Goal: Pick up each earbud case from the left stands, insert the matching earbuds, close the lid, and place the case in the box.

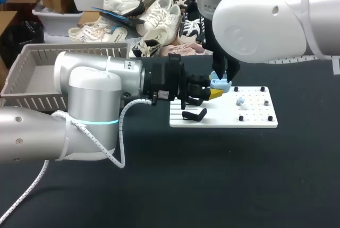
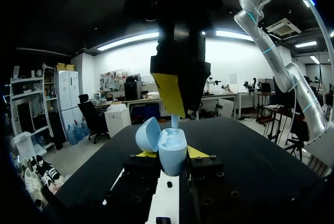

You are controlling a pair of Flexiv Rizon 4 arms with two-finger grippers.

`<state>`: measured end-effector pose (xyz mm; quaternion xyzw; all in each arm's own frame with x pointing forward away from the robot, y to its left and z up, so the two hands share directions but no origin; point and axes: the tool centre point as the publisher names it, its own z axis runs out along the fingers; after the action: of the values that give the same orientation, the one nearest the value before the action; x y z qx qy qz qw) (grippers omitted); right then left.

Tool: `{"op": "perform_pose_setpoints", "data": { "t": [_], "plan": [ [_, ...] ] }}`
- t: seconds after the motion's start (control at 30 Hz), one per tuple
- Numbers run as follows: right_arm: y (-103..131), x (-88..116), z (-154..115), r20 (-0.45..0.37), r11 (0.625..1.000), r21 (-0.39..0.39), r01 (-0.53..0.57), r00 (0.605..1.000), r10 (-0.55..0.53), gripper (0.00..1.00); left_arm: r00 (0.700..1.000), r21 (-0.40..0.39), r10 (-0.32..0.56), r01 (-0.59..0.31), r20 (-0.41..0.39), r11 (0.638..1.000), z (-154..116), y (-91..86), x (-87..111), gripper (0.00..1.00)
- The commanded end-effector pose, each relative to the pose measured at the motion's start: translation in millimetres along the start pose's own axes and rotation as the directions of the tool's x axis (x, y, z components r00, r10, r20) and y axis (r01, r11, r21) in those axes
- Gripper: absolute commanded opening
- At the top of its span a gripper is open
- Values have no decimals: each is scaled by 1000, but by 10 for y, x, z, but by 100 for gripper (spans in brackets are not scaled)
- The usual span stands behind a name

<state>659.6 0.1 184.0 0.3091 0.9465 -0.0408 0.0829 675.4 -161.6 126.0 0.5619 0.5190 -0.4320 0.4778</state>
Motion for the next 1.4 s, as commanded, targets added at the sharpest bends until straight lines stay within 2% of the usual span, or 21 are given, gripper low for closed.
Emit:
{"op": "perform_pose_setpoints", "data": {
  "t": [0.03,1.4],
  "plan": [
    [33,-5,11,-3,1000,7,1,1000,-1,0,1000,-2,1,-1,3,1000,-1,-4,8,0],
    [90,-2,70,-30,1000,4,16,999,-16,0,1000,-2,1,-1,3,1000,-1,-4,8,0]
  ]
}}
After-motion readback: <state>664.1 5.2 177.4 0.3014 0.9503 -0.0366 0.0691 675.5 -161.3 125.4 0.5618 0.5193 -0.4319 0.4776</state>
